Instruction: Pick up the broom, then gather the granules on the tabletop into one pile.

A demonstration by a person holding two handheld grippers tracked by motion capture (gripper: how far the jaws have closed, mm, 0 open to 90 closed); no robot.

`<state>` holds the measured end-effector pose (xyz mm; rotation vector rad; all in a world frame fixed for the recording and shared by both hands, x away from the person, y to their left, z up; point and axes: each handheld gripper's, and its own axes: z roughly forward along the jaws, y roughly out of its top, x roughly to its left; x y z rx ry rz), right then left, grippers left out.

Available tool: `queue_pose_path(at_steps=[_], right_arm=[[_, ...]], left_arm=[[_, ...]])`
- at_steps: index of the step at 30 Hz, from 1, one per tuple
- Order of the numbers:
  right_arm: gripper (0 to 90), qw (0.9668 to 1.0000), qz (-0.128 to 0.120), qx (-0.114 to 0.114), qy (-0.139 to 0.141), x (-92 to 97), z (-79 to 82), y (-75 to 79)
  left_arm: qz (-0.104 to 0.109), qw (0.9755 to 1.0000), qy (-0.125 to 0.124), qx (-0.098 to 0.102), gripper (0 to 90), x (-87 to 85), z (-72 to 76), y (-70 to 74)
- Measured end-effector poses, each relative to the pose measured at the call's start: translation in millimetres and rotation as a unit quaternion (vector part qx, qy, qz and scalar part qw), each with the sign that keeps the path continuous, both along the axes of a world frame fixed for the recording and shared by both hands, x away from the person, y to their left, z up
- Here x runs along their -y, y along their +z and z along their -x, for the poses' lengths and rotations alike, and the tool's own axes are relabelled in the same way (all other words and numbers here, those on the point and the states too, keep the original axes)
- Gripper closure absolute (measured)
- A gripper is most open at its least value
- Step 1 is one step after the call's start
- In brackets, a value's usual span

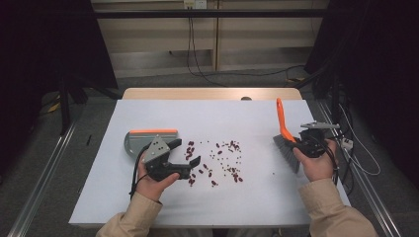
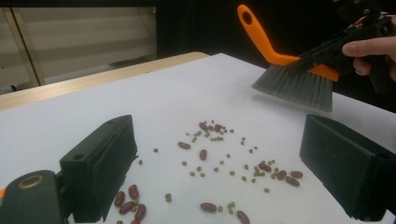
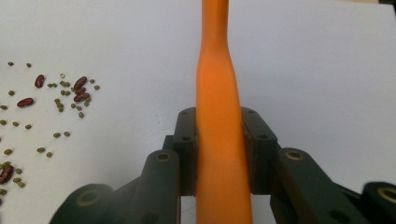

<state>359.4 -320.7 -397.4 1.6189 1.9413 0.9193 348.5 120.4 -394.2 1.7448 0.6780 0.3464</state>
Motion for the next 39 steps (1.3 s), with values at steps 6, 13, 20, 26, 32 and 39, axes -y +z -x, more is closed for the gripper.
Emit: queue_pose_path(at_steps=[6, 13, 20, 26, 32, 39], right_arm=[[71.2, 0.9996, 0.023, 0.015, -0.012, -11.0, 13.8, -3.4], [71.2, 0.9986, 0.035, 0.026, -0.031, -25.6, 25.0, -13.3], [71.3, 0.9984, 0.029, 0.035, -0.033, -52.4, 26.3, -18.1], [71.2, 0.9983, 0.032, 0.042, -0.026, -77.0, 22.6, -20.6], [71.3, 0.9979, 0.026, 0.049, -0.034, -91.4, 18.6, -22.3], [71.2, 0.9978, -0.004, 0.055, -0.036, -104.2, 11.8, -23.4]], left_arm=[[-0.002, 1.0, 0.004, 0.004, 9.5, -7.5, 1.2, 1.3], [-0.001, 1.0, 0.01, 0.002, 9.4, -14.3, 0.4, 0.9], [-0.001, 0.9999, 0.016, 0.005, 9.3, -19.5, 1.0, 3.1], [0.002, 0.9998, 0.019, 0.006, 9.3, -24.2, 1.5, 3.7], [0.002, 0.9998, 0.02, 0.007, 9.3, -23.7, 1.6, 4.3], [-0.001, 0.9999, 0.016, 0.005, 9.3, -20.7, 1.9, 3.7]])
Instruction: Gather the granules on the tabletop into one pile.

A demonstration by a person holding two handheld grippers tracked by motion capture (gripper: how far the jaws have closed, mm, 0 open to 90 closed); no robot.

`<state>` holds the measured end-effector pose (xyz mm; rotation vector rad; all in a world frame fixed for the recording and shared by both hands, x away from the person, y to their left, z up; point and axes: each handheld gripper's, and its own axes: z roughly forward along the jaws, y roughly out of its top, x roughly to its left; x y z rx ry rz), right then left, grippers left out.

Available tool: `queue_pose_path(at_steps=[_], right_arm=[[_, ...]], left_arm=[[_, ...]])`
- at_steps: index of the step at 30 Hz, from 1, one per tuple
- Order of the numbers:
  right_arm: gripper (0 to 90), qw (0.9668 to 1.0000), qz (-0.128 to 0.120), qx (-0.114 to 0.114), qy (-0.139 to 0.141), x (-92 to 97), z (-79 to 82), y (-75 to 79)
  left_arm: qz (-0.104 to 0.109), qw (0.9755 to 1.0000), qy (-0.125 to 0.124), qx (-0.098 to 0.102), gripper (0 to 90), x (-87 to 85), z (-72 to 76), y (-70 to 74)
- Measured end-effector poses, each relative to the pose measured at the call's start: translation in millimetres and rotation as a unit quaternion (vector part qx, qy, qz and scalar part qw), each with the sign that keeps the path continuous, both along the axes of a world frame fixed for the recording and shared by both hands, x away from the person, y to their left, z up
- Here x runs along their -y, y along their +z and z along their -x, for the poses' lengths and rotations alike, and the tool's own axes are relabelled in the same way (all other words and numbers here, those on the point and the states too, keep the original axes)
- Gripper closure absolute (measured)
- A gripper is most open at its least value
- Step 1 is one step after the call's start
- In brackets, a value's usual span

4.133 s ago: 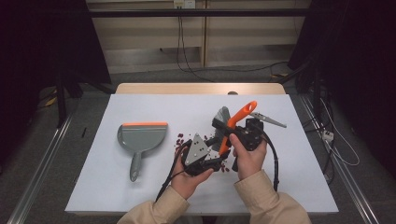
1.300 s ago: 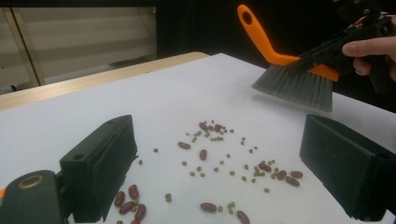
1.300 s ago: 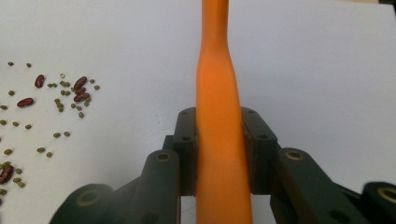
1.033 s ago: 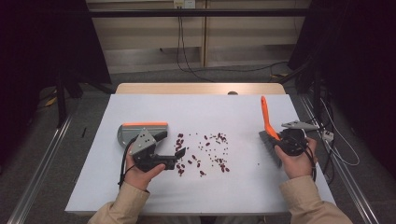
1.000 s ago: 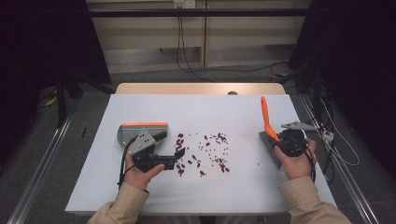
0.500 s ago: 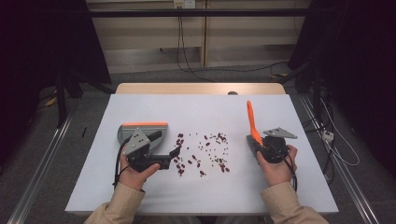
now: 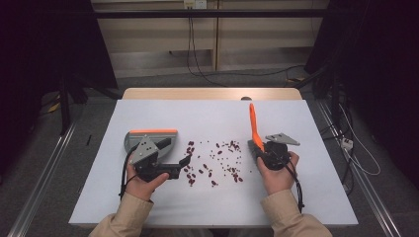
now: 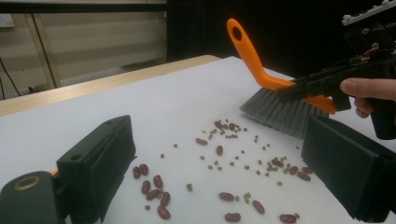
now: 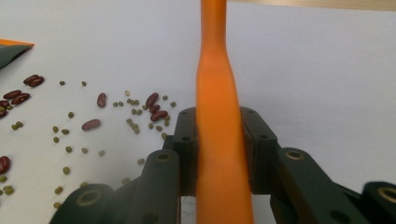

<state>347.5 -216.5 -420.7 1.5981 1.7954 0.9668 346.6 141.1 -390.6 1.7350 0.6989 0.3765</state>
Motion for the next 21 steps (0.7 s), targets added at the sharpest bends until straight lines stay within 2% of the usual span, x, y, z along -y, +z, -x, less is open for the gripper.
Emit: queue_pose_path(at_steps=[8, 10, 15, 21], right_arm=[[71.2, 1.0, -0.004, 0.004, 0.004, -16.6, -9.3, -0.6], [71.2, 0.9999, -0.005, 0.004, 0.01, -22.2, -10.3, -0.4], [71.2, 0.9994, 0.012, 0.011, 0.029, -37.2, -9.5, -0.1], [71.2, 0.9984, 0.016, 0.02, 0.051, -48.1, -7.5, 3.4]], left_arm=[[0.002, 1.0, 0.002, 0.002, 9.3, -2.9, -0.6, 0.1], [0.002, 1.0, 0.003, 0.001, 9.3, -4.0, -0.8, 0.3], [0.004, 1.0, 0.006, 0.001, 9.3, -5.8, -0.8, 0.5], [0.004, 1.0, 0.006, 0.0, 9.3, -7.5, -0.7, 0.2]])
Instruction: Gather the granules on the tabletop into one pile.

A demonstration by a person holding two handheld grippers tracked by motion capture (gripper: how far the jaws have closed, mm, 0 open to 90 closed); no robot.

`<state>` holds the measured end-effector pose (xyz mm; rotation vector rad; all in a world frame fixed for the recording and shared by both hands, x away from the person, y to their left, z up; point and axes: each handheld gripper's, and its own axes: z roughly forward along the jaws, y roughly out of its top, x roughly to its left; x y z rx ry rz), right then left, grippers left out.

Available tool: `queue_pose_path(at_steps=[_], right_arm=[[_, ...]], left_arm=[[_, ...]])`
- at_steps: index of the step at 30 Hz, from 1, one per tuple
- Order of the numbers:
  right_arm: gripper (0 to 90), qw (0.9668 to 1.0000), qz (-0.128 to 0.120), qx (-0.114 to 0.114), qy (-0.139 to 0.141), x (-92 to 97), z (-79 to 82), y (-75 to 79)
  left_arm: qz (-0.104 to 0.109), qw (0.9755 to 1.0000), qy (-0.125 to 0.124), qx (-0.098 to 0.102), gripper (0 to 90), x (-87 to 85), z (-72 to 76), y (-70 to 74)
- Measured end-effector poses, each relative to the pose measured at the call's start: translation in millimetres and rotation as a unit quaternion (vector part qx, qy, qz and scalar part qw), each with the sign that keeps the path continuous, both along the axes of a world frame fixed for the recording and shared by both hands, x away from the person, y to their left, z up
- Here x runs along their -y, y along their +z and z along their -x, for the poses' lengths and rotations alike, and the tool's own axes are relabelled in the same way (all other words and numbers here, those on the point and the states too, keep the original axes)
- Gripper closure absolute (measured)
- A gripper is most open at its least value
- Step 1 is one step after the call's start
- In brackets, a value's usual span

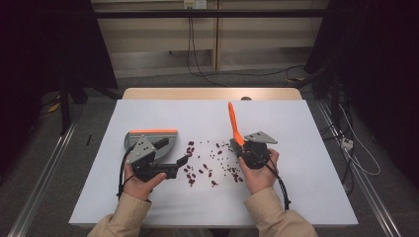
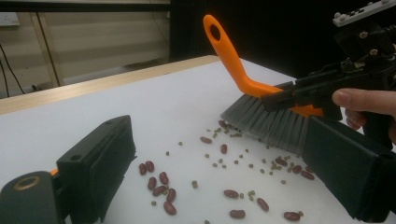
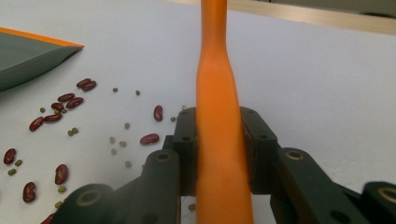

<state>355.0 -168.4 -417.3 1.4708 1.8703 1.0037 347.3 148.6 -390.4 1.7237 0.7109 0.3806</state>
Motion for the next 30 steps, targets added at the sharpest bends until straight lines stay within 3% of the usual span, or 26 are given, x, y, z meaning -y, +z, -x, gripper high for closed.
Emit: queue_pose_path(at_steps=[3, 8, 12, 17, 23, 25, 29, 30], right_arm=[[71.2, 0.9998, 0.006, 0.01, 0.016, 5.7, -3.5, 8.2], [71.2, 0.998, 0.026, 0.022, 0.054, 30.8, -26.7, 18.9], [71.2, 0.9977, 0.02, 0.008, 0.064, 44.8, -49.9, 14.8], [71.2, 0.9956, 0.029, 0.007, 0.089, 43.7, -75.2, 0.9], [71.2, 0.9867, 0.088, 0.016, 0.136, 29.1, -91.9, -8.9], [71.2, 0.9829, 0.1, 0.013, 0.154, 22.5, -91.2, -9.1], [71.1, 0.9722, 0.135, 0.014, 0.19, 10.6, -83.1, -9.7], [71.1, 0.9709, 0.134, 0.014, 0.198, 8.9, -80.9, -9.6]], left_arm=[[0.0, 1.0, 0.001, 0.0, 9.3, -2.4, -0.2, -0.2], [-0.002, 1.0, 0.007, -0.002, 9.2, -8.9, -2.0, -1.4], [0.0, 0.9998, 0.017, -0.008, 8.4, -15.9, -4.7, -3.2], [-0.002, 0.9995, 0.028, -0.012, 8.0, -26.8, -6.6, -5.6], [-0.006, 0.9991, 0.038, -0.017, 7.2, -40.4, -8.2, -9.0], [-0.006, 0.9989, 0.042, -0.02, 6.9, -44.5, -9.0, -10.1], [-0.01, 0.9992, 0.036, -0.016, 5.1, -50.1, -9.2, -11.0], [-0.009, 0.9992, 0.035, -0.016, 5.0, -51.1, -8.8, -11.1]])
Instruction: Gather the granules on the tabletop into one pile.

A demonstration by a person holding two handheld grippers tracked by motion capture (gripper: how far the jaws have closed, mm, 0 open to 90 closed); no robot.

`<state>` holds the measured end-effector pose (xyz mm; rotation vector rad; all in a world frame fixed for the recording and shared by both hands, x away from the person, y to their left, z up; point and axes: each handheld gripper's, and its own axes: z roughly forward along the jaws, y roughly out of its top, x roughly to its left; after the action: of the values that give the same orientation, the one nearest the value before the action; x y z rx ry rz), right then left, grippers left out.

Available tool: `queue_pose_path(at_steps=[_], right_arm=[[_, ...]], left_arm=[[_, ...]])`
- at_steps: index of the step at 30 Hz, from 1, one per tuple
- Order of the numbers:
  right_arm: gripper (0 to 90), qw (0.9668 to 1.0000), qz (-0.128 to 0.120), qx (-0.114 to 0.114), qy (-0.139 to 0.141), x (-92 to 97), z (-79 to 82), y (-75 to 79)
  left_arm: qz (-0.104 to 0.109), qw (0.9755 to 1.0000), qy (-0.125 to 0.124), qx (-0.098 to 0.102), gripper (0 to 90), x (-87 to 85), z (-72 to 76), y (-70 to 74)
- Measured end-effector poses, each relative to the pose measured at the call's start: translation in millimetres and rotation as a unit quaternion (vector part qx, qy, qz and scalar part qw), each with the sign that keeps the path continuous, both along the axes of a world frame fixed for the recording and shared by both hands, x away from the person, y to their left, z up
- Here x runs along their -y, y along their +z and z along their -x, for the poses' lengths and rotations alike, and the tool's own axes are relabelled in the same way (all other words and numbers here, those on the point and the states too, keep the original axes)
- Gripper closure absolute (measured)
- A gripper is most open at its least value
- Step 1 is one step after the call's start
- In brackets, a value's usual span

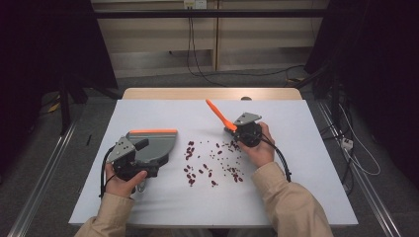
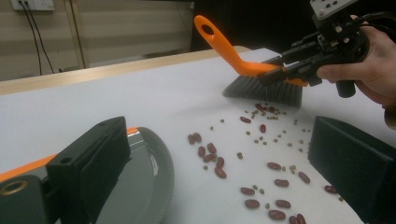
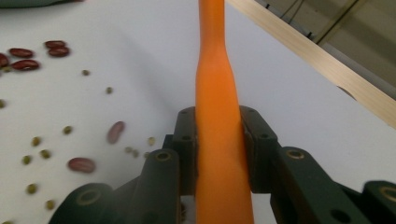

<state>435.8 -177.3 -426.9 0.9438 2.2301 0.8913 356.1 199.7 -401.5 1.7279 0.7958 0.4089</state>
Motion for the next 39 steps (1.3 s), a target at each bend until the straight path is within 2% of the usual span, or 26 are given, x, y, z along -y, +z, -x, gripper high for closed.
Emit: queue_pose_path(at_steps=[4, 6, 13, 15, 23, 26, 39], right_arm=[[71.1, 0.9997, -0.007, -0.004, 0.021, -5.1, 10.5, 1.6], [71.1, 0.9994, -0.001, -0.002, 0.034, -7.8, 16.3, 1.7], [71.1, 0.9985, -0.009, -0.003, 0.053, -8.7, 30.4, 1.9], [71.0, 0.9981, -0.019, -0.006, 0.058, -7.0, 33.7, 2.1], [71.1, 0.9961, -0.031, -0.016, 0.082, -7.7, 50.1, 4.1], [71.0, 0.9952, -0.022, -0.012, 0.094, -10.8, 57.4, 4.0], [71.2, 0.9928, -0.037, -0.015, 0.113, -12.4, 77.4, 7.2]], left_arm=[[-0.002, 1.0, -0.002, 0.0, 4.4, -3.6, 1.0, -1.8], [-0.001, 1.0, -0.002, -0.001, 4.3, -6.1, 0.9, -3.8], [0.003, 1.0, 0.004, -0.003, 4.3, -11.9, 3.1, -5.7], [0.004, 1.0, 0.004, -0.003, 4.3, -12.5, 3.4, -5.7], [0.005, 1.0, 0.006, -0.001, 4.3, -12.8, 5.0, -5.0], [0.005, 1.0, 0.006, -0.002, 4.3, -11.9, 5.0, -5.4], [0.001, 1.0, 0.004, -0.001, 4.3, -9.9, 5.4, -5.3]])
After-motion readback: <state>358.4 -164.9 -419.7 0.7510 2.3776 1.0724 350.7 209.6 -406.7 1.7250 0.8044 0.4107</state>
